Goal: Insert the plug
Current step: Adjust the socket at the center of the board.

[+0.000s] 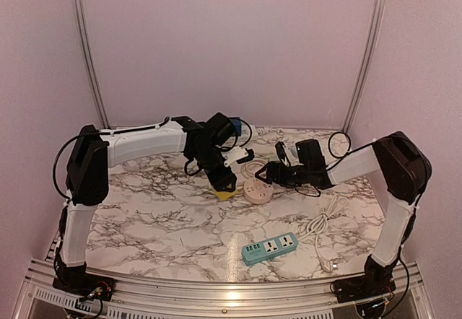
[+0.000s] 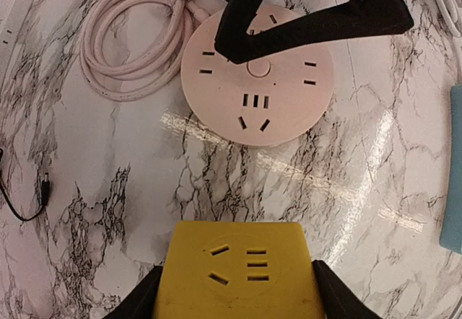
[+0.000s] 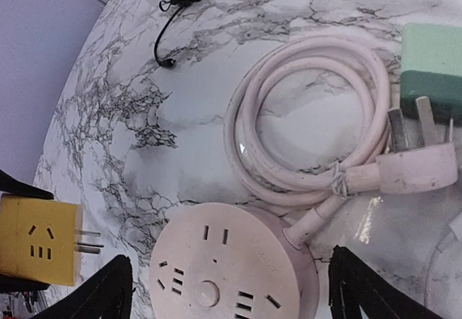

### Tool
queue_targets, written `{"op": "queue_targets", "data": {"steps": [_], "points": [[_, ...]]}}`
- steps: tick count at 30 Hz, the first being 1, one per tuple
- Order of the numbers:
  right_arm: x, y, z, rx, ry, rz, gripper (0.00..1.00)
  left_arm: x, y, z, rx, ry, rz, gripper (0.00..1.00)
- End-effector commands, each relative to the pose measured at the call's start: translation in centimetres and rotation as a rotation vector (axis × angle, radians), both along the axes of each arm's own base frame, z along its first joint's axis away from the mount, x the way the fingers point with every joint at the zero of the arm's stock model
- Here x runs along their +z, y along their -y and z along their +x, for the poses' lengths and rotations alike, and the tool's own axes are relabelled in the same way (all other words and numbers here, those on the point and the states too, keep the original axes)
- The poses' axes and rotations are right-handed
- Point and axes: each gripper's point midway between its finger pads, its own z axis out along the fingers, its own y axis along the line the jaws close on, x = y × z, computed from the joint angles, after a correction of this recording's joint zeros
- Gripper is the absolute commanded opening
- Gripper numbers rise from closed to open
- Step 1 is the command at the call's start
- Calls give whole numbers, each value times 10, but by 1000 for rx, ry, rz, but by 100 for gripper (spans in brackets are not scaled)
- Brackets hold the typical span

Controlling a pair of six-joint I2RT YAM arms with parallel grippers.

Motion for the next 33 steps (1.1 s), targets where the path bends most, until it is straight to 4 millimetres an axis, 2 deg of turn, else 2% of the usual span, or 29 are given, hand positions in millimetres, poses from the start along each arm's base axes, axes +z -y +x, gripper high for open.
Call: {"op": "queue_targets", "data": {"steps": [1, 8, 16, 19, 27, 30, 33], "points": [[-9, -23, -6, 51, -21, 3, 88, 45, -16, 2, 52, 72, -36, 30], [-15, -67, -31, 169, -25, 15, 88, 51, -36, -7, 64, 65, 25, 30], [-21, -110, -53, 265, -14, -3, 88, 37, -60, -12, 83, 65, 128, 29], [-18, -106, -46, 219, 9, -33, 88, 42, -64, -11, 87, 82, 136, 29], [11, -75, -16, -2, 28, -33, 93, 74, -78, 10, 232, 159, 72, 31], [11, -77, -3, -35, 28, -58, 93, 81, -82, 14, 284, 173, 40, 31], [-7, -86, 8, -25, -10, -80, 93, 83, -86, 15, 319, 179, 25, 31]]}}
